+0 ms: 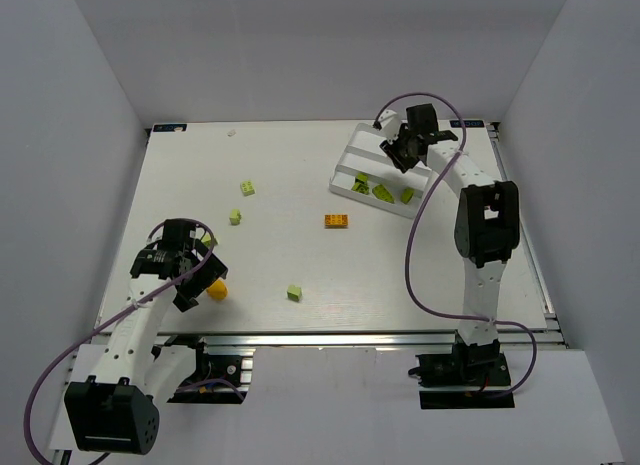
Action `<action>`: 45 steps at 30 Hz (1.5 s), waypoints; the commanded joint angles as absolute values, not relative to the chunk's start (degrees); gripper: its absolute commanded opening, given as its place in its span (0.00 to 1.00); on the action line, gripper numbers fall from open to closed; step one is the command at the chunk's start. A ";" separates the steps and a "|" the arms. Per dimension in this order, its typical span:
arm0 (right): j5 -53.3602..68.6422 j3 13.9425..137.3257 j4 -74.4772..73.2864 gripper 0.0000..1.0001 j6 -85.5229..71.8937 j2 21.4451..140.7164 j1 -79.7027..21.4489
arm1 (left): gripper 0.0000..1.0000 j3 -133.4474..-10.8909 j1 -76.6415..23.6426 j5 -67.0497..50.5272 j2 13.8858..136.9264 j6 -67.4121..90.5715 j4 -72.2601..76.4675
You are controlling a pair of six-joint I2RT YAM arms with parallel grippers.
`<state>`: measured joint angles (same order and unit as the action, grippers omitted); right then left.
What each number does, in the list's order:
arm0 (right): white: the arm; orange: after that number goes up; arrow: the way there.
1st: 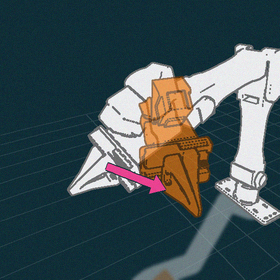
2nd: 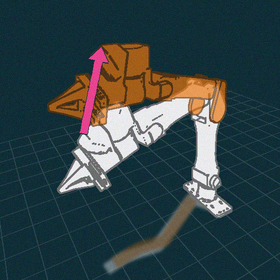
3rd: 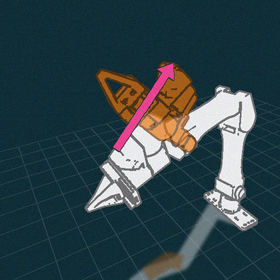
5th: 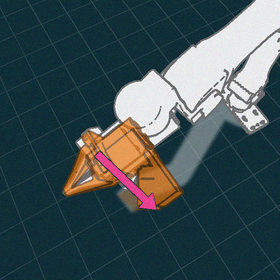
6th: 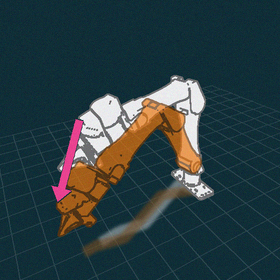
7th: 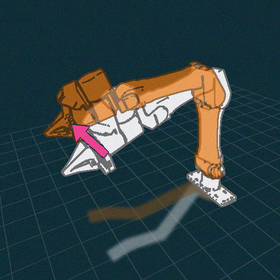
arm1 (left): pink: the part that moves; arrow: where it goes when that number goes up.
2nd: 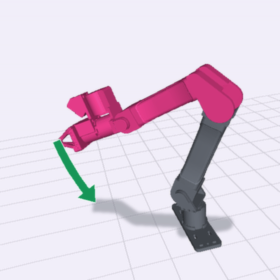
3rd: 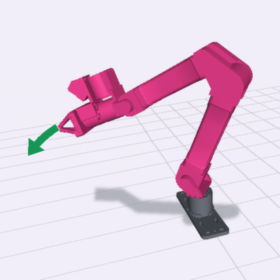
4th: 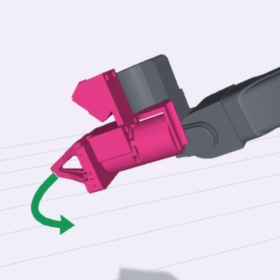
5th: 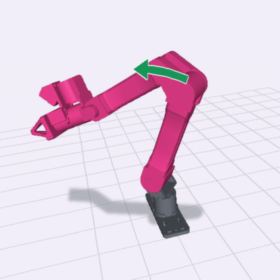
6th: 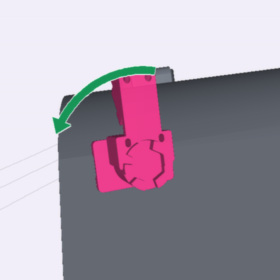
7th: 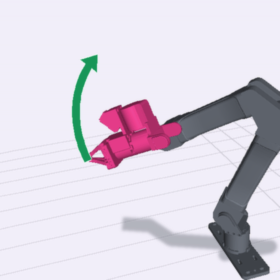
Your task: Sort the legos into containers by color
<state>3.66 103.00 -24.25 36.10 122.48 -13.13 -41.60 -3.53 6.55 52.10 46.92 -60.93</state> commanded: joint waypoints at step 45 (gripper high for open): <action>50.54 65.31 -18.89 0.60 25.14 84.03 -10.81 | 0.38 -43.94 -3.87 5.28 76.39 47.02 -48.68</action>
<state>48.40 66.17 -19.49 26.13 87.66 -11.25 -42.26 -3.60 5.69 77.97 47.20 -49.54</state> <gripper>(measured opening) 0.628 0.564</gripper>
